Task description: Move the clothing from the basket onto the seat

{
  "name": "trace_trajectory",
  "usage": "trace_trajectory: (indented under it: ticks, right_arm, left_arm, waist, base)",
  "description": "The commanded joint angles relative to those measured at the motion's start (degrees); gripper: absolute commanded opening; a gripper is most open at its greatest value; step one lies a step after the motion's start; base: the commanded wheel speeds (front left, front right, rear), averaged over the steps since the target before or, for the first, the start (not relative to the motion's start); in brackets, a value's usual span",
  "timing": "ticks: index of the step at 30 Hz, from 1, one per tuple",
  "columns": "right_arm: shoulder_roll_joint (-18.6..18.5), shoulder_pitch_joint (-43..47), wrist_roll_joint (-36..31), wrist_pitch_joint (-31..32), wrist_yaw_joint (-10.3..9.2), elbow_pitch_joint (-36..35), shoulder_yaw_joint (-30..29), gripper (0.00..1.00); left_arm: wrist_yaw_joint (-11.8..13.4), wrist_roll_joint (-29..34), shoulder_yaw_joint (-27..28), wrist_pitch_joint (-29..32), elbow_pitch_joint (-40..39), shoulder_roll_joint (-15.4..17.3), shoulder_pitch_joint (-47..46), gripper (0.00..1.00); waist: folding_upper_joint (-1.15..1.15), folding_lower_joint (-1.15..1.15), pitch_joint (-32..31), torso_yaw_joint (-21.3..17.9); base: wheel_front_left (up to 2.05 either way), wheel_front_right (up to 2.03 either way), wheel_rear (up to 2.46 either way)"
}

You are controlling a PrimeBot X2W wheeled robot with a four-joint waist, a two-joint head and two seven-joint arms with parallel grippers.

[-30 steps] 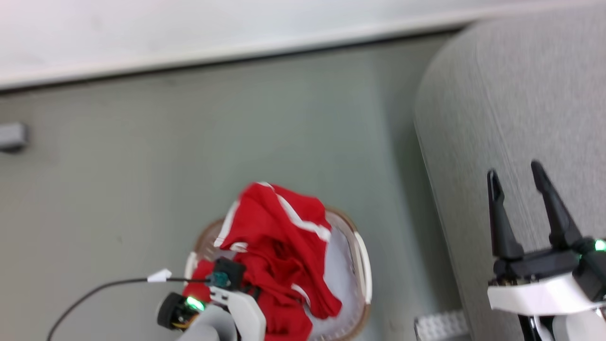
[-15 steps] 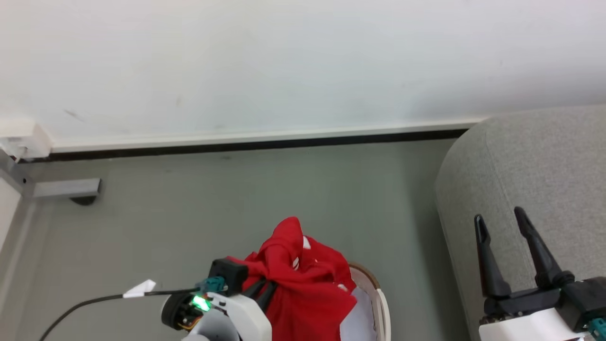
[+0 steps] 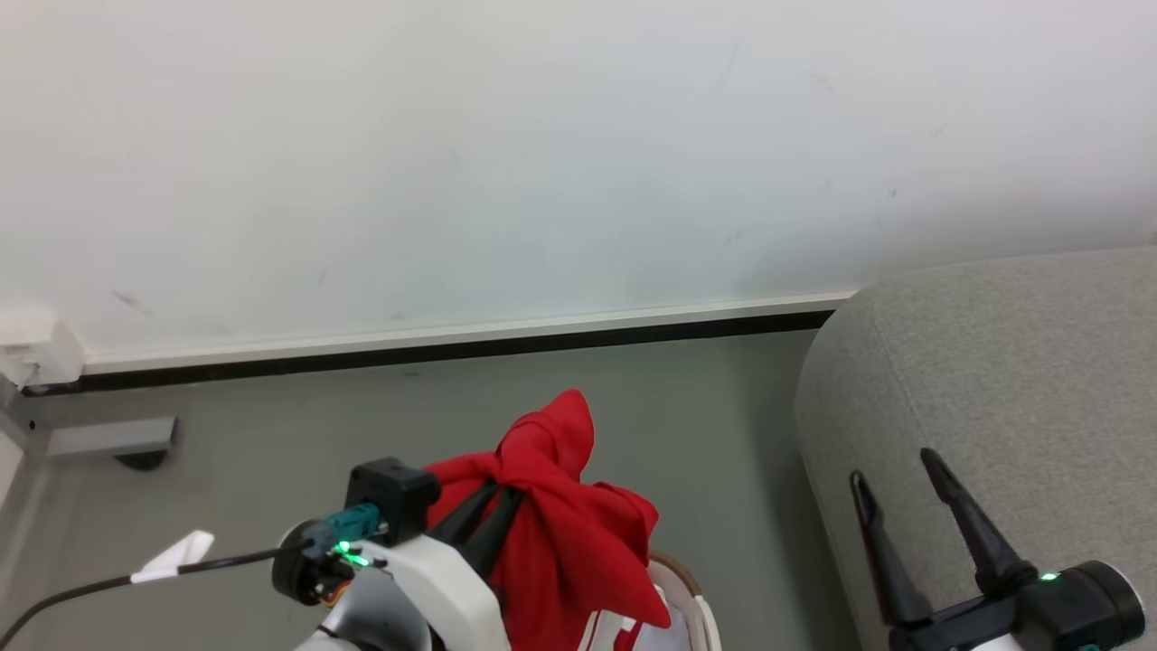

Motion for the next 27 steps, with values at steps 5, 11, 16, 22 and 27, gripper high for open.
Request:
trace_trajectory:
  ticks: [5,11,16,22,27]
  right_arm:
    - [-5.32,-0.19,2.24,0.04,-0.12,-0.86,8.58,1.00]
    - [-13.86,-7.58,5.77,0.42,-0.13,0.25,25.65,1.00]
    - [-16.03,-15.86,7.83,1.48,-0.13,2.83,34.17,1.00]
    - [-14.51,-23.13,12.35,1.42,-0.13,8.04,42.65,1.00]
    - [-12.43,-27.91,14.35,0.64,-0.13,14.19,46.74,1.00]
  left_arm:
    - [0.51,-0.55,0.21,1.08,-3.28,0.59,0.45,0.00]
    - [0.56,-0.25,-0.69,2.24,-5.28,0.39,-0.67,0.00]
    - [-0.30,0.12,-2.43,3.14,-5.39,-0.24,-2.21,0.00]
    - [-1.56,0.52,-5.13,4.15,-4.84,-1.44,-4.83,0.00]
    - [-2.33,0.30,-6.89,4.49,-4.20,-2.29,-6.05,0.00]
  waist:
    - [-0.01,0.01,-1.03,-0.85]
    - [-0.01,0.01,-1.26,-1.04]
    - [-0.01,0.01,-1.19,0.00]
    - [-0.01,0.01,-1.17,2.09]
    - [-0.01,0.01,-1.18,3.46]
  base:
    - [0.00,0.00,0.00]
    - [0.00,0.00,0.00]
    - [0.00,0.00,0.00]
    - [0.00,0.00,0.00]
    - [0.00,0.00,0.00]
